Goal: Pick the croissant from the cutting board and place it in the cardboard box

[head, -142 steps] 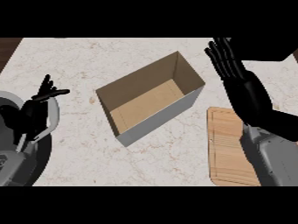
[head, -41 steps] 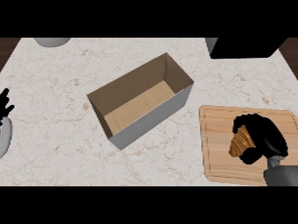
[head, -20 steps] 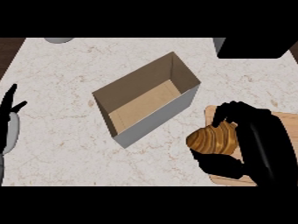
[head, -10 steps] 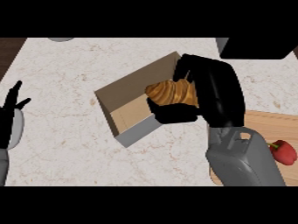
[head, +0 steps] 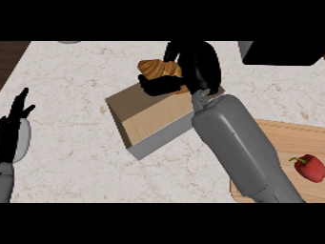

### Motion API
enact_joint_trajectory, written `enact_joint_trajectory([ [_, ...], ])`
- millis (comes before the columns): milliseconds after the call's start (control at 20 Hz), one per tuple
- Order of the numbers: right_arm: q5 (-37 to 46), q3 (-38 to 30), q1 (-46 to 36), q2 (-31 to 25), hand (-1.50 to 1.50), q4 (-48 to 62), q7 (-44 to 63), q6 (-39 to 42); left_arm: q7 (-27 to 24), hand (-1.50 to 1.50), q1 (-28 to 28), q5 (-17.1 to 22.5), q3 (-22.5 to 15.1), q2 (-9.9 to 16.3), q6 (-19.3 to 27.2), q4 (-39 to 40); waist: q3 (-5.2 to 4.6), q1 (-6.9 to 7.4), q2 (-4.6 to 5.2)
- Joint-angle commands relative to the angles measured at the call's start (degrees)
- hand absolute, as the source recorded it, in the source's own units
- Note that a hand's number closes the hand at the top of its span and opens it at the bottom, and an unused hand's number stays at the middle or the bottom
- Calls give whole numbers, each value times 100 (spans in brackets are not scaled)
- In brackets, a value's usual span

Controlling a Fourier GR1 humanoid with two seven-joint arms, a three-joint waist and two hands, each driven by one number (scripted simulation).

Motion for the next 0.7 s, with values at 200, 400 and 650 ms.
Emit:
enact_joint_trajectory([
  [200, -280, 175, -1138, 6, 150, 2588, -99, -1334, -175, 0, -11, -82, -34, -104, 86, 267, -40, 129, 55],
  [400, -1310, -146, -1098, 6, -150, 3203, -390, -1495, -248, 0, -1, 6, -14, -93, 1, 248, -36, 244, 96],
  [650, -2164, 251, -1332, 6, -150, 3941, -985, -1997, -132, 0, -236, -60, -45, -6, -54, 283, -35, 279, 94],
])
